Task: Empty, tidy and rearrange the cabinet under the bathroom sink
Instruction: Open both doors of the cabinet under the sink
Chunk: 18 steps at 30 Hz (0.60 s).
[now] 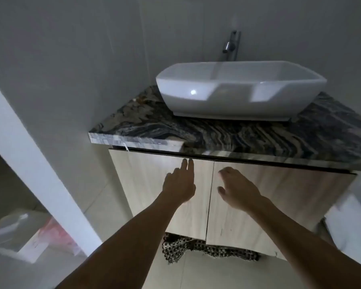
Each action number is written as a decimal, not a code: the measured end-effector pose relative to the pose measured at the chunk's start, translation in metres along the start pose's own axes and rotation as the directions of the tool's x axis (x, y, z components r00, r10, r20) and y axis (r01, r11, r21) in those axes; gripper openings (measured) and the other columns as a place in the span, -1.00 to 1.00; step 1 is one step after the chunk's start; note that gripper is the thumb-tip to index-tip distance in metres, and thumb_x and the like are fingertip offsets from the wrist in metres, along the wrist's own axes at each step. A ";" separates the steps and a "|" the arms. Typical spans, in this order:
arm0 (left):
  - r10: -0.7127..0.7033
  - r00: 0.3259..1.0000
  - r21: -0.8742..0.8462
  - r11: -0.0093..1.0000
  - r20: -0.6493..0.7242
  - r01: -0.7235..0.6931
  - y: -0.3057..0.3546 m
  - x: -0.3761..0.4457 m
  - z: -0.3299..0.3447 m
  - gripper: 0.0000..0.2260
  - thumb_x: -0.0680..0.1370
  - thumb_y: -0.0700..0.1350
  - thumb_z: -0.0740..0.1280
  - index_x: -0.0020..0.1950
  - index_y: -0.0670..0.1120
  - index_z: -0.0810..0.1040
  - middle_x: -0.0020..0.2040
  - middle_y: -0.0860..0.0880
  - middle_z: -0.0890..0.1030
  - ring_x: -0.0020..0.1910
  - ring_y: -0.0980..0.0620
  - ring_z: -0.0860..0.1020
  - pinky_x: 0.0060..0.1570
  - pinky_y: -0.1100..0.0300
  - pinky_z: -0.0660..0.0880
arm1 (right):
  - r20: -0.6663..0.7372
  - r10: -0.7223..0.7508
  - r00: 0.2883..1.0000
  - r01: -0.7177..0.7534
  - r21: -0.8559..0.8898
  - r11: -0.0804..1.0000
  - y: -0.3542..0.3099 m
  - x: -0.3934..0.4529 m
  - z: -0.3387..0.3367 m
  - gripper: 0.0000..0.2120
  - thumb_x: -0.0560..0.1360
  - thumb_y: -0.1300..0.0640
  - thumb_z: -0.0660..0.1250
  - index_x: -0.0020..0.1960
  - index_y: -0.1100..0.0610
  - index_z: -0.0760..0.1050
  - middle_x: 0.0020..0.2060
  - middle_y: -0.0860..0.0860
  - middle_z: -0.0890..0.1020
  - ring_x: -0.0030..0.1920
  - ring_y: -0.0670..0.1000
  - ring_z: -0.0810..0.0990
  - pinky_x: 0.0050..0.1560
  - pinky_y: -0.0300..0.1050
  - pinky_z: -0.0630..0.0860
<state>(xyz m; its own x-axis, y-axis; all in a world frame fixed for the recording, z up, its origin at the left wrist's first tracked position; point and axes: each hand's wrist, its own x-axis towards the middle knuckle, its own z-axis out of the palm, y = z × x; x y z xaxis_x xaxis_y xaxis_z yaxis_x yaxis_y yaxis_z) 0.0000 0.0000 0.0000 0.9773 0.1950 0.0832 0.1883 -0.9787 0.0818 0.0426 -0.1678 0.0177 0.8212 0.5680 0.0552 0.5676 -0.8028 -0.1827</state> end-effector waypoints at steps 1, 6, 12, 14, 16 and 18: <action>-0.002 0.998 0.000 1.000 -0.067 0.002 0.001 0.005 0.016 -0.35 0.59 -0.05 0.22 0.56 -0.16 -0.05 0.58 -0.14 0.00 0.32 -0.14 0.41 0.23 -0.03 0.39 | -0.096 -0.051 0.994 0.047 -0.045 0.998 0.000 0.007 0.015 -0.66 0.54 0.10 0.26 0.28 0.16 0.39 0.25 0.07 0.47 0.26 0.04 0.45 0.21 -0.09 0.48; -0.070 0.924 -0.116 0.993 -0.377 0.028 0.000 0.020 0.100 -0.27 0.57 0.11 0.23 0.56 -0.18 -0.07 0.58 -0.18 -0.04 0.52 -0.15 0.17 0.44 -0.09 0.22 | -0.426 -0.288 0.858 0.158 -0.313 0.936 0.007 0.045 0.064 -0.45 0.32 0.20 0.50 0.28 0.22 0.46 0.22 0.15 0.56 0.26 0.15 0.53 0.36 0.05 0.35; -0.080 0.883 -0.135 0.991 -0.462 0.019 0.004 0.034 0.152 -0.14 0.55 0.20 0.22 0.54 -0.16 -0.27 0.55 -0.18 -0.27 0.56 -0.17 -0.11 0.51 -0.11 -0.04 | -0.445 -0.195 0.874 0.015 -0.377 0.926 -0.001 0.063 0.072 -0.39 0.41 0.08 0.43 0.38 0.11 0.27 0.32 0.02 0.44 0.36 0.07 0.39 0.43 0.11 0.12; -0.109 0.883 -0.167 0.985 -0.457 0.035 0.009 0.033 0.162 -0.13 0.54 0.21 0.23 0.54 -0.17 -0.26 0.55 -0.19 -0.29 0.56 -0.18 -0.10 0.50 -0.11 -0.03 | -0.503 -0.185 0.844 -0.017 -0.370 0.929 -0.006 0.067 0.071 -0.63 0.48 0.10 0.33 0.26 0.12 0.38 0.22 0.03 0.51 0.28 0.08 0.45 0.40 0.16 0.14; -0.142 0.895 -0.191 0.979 -0.424 0.066 0.013 0.031 0.168 -0.12 0.54 0.21 0.24 0.54 -0.16 -0.26 0.54 -0.19 -0.31 0.56 -0.19 -0.08 0.49 -0.11 0.00 | -0.513 -0.156 0.844 -0.051 -0.367 0.929 -0.014 0.069 0.069 -0.76 0.54 0.13 0.19 0.18 0.16 0.45 0.17 0.07 0.54 0.24 0.12 0.46 0.39 0.18 0.12; -0.161 0.909 -0.219 0.972 -0.384 0.080 0.016 0.030 0.167 -0.11 0.53 0.19 0.27 0.55 -0.15 -0.26 0.54 -0.19 -0.31 0.56 -0.18 -0.09 0.48 -0.12 0.01 | -0.495 -0.145 0.856 -0.082 -0.408 0.909 -0.024 0.069 0.065 -0.73 0.55 0.12 0.17 0.19 0.20 0.46 0.17 0.11 0.53 0.23 0.16 0.46 0.39 0.18 0.13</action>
<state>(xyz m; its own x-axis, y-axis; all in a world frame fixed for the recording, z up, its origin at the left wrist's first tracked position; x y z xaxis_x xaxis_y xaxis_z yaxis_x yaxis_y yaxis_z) 0.0483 -0.0203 -0.1618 0.8206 0.3598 0.4441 0.2399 -0.9220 0.3038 0.0813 -0.0974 -0.0377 0.6504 0.5131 0.5601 0.4731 -0.8505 0.2298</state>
